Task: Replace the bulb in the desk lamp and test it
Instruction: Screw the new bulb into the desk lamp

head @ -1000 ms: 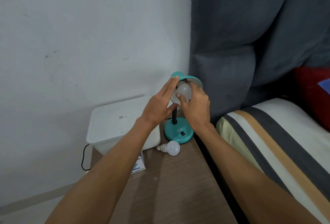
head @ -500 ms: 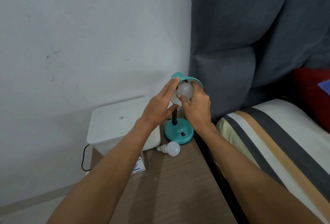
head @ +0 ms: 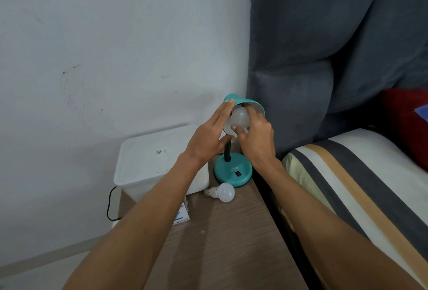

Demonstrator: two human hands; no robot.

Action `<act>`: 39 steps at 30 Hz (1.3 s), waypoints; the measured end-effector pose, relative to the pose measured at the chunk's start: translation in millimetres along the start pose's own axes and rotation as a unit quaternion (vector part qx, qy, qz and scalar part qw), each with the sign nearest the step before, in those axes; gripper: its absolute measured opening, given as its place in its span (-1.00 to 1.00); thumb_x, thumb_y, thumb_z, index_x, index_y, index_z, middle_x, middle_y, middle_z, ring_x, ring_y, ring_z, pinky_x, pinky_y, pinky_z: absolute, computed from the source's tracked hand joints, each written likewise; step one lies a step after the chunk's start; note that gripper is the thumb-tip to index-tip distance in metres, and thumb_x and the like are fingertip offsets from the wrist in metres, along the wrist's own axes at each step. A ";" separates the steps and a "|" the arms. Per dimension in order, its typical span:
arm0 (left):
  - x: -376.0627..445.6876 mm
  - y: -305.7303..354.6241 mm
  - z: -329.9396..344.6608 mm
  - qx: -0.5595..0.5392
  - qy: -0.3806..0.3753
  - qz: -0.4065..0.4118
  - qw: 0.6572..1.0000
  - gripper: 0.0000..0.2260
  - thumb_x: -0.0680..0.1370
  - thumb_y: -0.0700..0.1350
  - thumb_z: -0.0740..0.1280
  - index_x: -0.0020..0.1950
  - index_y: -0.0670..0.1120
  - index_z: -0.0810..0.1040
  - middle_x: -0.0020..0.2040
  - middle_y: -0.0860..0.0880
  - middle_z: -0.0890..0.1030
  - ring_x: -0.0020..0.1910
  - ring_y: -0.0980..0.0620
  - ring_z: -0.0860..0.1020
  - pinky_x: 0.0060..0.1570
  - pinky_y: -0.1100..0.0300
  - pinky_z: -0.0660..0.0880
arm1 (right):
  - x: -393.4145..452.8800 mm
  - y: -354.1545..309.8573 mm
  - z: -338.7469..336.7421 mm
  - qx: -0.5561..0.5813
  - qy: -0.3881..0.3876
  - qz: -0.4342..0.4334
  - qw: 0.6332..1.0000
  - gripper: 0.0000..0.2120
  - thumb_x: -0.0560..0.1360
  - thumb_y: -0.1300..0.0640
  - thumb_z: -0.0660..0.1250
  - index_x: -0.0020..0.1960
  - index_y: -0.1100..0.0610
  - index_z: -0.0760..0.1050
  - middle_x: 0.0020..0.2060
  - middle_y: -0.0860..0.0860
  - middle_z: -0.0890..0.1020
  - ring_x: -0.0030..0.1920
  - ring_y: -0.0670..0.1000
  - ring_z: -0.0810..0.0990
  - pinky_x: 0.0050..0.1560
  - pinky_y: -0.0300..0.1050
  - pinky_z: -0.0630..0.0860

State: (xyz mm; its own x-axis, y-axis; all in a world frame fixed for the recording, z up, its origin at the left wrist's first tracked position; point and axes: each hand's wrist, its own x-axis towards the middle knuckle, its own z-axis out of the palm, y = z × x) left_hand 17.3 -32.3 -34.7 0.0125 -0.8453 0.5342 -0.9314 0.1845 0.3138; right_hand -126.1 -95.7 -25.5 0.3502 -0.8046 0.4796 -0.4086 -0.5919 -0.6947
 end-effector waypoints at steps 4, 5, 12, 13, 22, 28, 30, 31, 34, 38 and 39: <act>2.3 0.6 3.2 -0.001 -0.007 -0.004 1.000 -0.18 0.53 -0.20 0.50 0.67 -0.09 0.10 0.66 -0.06 0.19 0.49 -0.12 0.41 0.25 -0.01 0.58 | 1.5 -1.0 -3.6 0.013 0.004 0.020 1.000 -0.46 0.47 0.06 0.51 0.39 0.10 0.42 0.18 0.11 0.63 0.09 0.14 0.64 0.12 -0.02 0.57; 2.3 1.0 3.7 -0.001 -0.008 -0.005 1.000 -0.18 0.53 -0.21 0.49 0.67 -0.08 0.10 0.66 -0.06 0.19 0.50 -0.12 0.41 0.25 -0.02 0.58 | 1.6 -0.8 -4.2 0.013 0.002 0.022 1.000 -0.46 0.47 0.05 0.51 0.38 0.09 0.42 0.17 0.10 0.64 0.08 0.14 0.65 0.11 -0.03 0.57; 1.1 2.9 2.2 0.002 -0.012 -0.008 1.000 -0.18 0.53 -0.22 0.50 0.67 -0.10 0.10 0.66 -0.08 0.20 0.41 -0.22 0.50 0.21 -0.10 0.60 | 2.8 -3.4 -5.2 0.006 -0.012 0.037 0.999 -0.44 0.47 0.05 0.51 0.39 0.08 0.40 0.20 0.10 0.61 0.14 0.13 0.63 0.16 0.02 0.59; 0.7 3.6 1.7 0.002 -0.014 -0.009 1.000 -0.18 0.53 -0.23 0.50 0.67 -0.11 0.11 0.66 -0.08 0.20 0.40 -0.22 0.51 0.21 -0.11 0.60 | 2.2 -3.9 -4.7 0.007 -0.012 0.040 0.999 -0.44 0.47 0.06 0.52 0.40 0.08 0.40 0.20 0.10 0.61 0.14 0.13 0.63 0.17 0.04 0.59; -2.2 14.2 -16.5 0.038 -0.043 -0.034 0.998 -0.14 0.53 -0.29 0.48 0.67 -0.01 0.05 0.66 -0.07 0.19 0.26 -0.26 0.59 0.19 -0.12 0.61 | -3.1 -15.8 -13.8 -0.006 -0.013 0.035 0.999 -0.43 0.49 0.08 0.48 0.44 0.12 0.38 0.31 0.09 0.55 0.26 0.10 0.56 0.27 -0.04 0.49; -5.2 26.6 -32.4 0.065 -0.085 -0.071 0.992 -0.09 0.56 -0.24 0.45 0.68 0.08 -0.08 0.66 -0.02 0.15 0.25 -0.23 0.58 0.20 -0.09 0.58 | -10.9 -31.8 -24.4 -0.019 0.025 0.031 0.999 -0.51 0.52 0.10 0.42 0.42 0.14 0.43 0.29 0.12 0.57 0.24 0.11 0.57 0.25 -0.05 0.49; -8.6 28.2 -35.8 0.067 -0.093 -0.076 0.991 -0.10 0.56 -0.22 0.46 0.68 0.08 -0.08 0.66 -0.03 0.17 0.30 -0.21 0.56 0.23 -0.08 0.57 | -13.1 -39.3 -28.1 -0.022 0.033 0.023 0.999 -0.54 0.53 0.10 0.40 0.40 0.14 0.45 0.28 0.11 0.58 0.25 0.10 0.57 0.25 -0.04 0.50; -11.1 28.7 -37.5 0.065 -0.097 -0.078 0.990 -0.10 0.56 -0.20 0.46 0.68 0.08 -0.07 0.66 -0.03 0.17 0.33 -0.20 0.54 0.25 -0.09 0.55 | -14.2 -43.4 -30.1 -0.024 0.037 0.018 0.999 -0.55 0.53 0.09 0.39 0.39 0.15 0.46 0.28 0.11 0.58 0.25 0.10 0.57 0.26 -0.04 0.50; -21.2 28.2 -45.6 0.054 -0.104 -0.090 0.989 -0.13 0.56 -0.14 0.46 0.69 0.08 -0.04 0.66 -0.04 0.17 0.45 -0.17 0.45 0.35 -0.05 0.49 | -16.6 -56.7 -34.9 -0.030 0.044 0.006 0.999 -0.58 0.55 0.09 0.36 0.38 0.16 0.48 0.26 0.12 0.59 0.25 0.10 0.57 0.24 -0.01 0.51; -44.8 22.9 -61.1 0.052 -0.096 -0.121 0.987 -0.16 0.59 -0.07 0.44 0.69 0.07 -0.05 0.66 -0.07 0.17 0.56 -0.11 0.31 0.46 0.02 0.36 | -22.1 -72.8 -32.3 -0.033 0.037 -0.010 0.999 -0.58 0.56 0.09 0.36 0.38 0.17 0.47 0.27 0.12 0.58 0.27 0.11 0.54 0.23 0.02 0.51; -51.9 20.1 -65.1 0.054 -0.093 -0.129 0.986 -0.17 0.59 -0.06 0.43 0.69 0.07 -0.05 0.66 -0.06 0.18 0.56 -0.10 0.31 0.47 0.02 0.36 | -24.1 -76.7 -30.2 -0.031 0.033 -0.016 0.999 -0.58 0.56 0.09 0.36 0.38 0.17 0.47 0.27 0.12 0.59 0.28 0.11 0.54 0.24 0.03 0.51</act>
State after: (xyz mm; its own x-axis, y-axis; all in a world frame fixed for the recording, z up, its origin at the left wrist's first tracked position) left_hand 21.6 47.9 -5.0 0.1960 -0.9362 0.2919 -0.9393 -0.0937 0.3301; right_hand -128.6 -32.3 32.4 0.3079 -0.7851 0.5375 -0.4509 -0.6179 -0.6442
